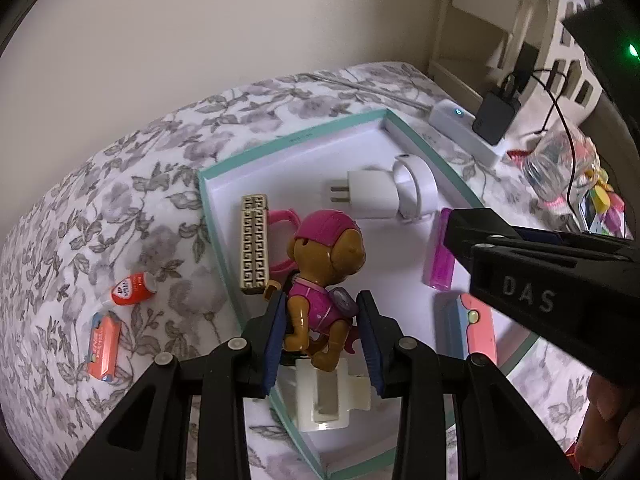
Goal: Organize rigid objects
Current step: 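Carry the toy dog and black charger into the tray and open both tools, then withdraw both tools from the tray toward the box cutter and bottle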
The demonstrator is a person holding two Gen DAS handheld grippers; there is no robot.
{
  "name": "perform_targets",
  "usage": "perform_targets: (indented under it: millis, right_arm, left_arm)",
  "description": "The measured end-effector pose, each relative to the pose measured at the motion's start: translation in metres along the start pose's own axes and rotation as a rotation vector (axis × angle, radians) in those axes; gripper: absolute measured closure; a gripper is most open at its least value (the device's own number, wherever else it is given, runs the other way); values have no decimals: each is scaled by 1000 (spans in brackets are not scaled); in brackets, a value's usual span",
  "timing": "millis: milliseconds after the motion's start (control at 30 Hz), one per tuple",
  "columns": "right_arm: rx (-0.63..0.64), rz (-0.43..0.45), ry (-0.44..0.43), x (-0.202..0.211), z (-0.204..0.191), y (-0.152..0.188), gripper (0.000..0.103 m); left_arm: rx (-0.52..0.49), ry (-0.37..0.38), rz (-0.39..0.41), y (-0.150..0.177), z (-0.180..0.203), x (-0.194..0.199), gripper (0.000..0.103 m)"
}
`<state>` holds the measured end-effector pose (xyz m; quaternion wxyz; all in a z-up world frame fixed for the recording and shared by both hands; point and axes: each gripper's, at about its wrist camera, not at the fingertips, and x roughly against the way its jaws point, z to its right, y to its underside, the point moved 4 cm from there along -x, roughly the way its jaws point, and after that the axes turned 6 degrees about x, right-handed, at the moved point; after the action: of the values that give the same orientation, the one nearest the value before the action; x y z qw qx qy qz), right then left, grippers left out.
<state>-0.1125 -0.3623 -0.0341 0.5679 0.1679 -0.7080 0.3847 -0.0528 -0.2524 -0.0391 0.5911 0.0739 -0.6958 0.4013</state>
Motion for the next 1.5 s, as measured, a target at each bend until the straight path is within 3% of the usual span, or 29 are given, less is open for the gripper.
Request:
perform_targets:
  millis: [367,767,967,1067,1100,1500]
  right_arm:
    - [9,-89,-1,-24,1,8,59]
    - [22,-124,-2,-36,0,11,59]
    - [24,-145,-4,-35,-1,12,58]
    - [16,-138,-14,-33,-2,11,51]
    - [11,-133,-19,-31,-1,10,46]
    - [-33,-4,-38,22,12,-1,44]
  left_arm:
    - [-29,-32,-36,9,7,-16,66]
    - [-56,-81,-24,9,6,-23,66]
    - [-52,-67,-33,9,7,-23,62]
    - [-49,-67,-21,7,7,-20,44]
    - [-47,-69,-16,6,6,-18,42]
    - [34,-71,42,-10,-12,13,40]
